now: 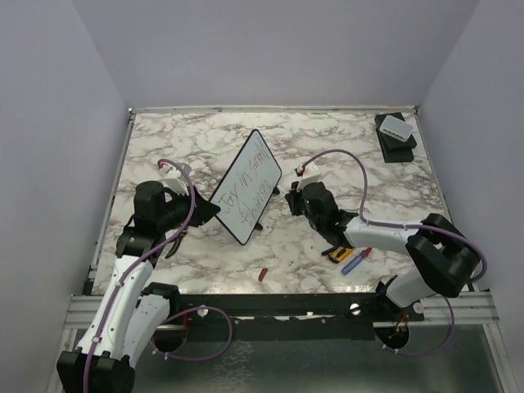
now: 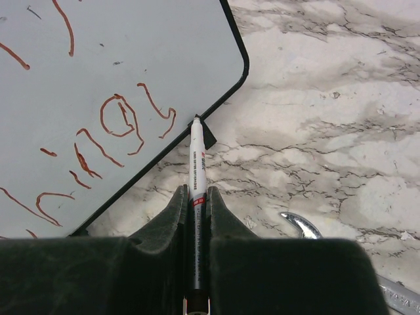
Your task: Write a sentence on the whiteboard
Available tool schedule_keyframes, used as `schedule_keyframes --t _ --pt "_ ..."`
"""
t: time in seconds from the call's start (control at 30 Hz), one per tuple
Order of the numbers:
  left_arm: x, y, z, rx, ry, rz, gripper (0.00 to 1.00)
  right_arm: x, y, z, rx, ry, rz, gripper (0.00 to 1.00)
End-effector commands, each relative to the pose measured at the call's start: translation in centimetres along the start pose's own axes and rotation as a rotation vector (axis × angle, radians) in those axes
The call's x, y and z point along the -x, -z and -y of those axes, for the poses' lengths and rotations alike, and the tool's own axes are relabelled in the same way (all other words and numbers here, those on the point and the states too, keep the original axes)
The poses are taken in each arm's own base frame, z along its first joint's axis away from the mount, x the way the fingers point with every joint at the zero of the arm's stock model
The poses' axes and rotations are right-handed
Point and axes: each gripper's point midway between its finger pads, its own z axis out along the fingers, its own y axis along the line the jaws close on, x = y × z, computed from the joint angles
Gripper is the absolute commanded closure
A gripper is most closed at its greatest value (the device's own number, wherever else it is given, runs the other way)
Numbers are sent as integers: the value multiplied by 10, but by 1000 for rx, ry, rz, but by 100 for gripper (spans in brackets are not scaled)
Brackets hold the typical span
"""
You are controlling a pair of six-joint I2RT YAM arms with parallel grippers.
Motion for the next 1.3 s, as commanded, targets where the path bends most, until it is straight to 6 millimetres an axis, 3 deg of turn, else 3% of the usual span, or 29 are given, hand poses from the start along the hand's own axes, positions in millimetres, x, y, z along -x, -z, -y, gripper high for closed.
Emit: schedule_keyframes --t 0.0,0.83,1.07,1.27 --pt "-6 1 0 6 35 -15 100 11 -8 -1 5 2 28 99" --pt "-6 0 0 7 35 -17 100 8 -25 -10 37 20 24 99" --pt "-6 0 0 7 36 -17 100 10 -24 -11 41 18 31 99" --pt "-5 1 -2 22 38 -13 97 19 -10 0 -3 9 43 99"
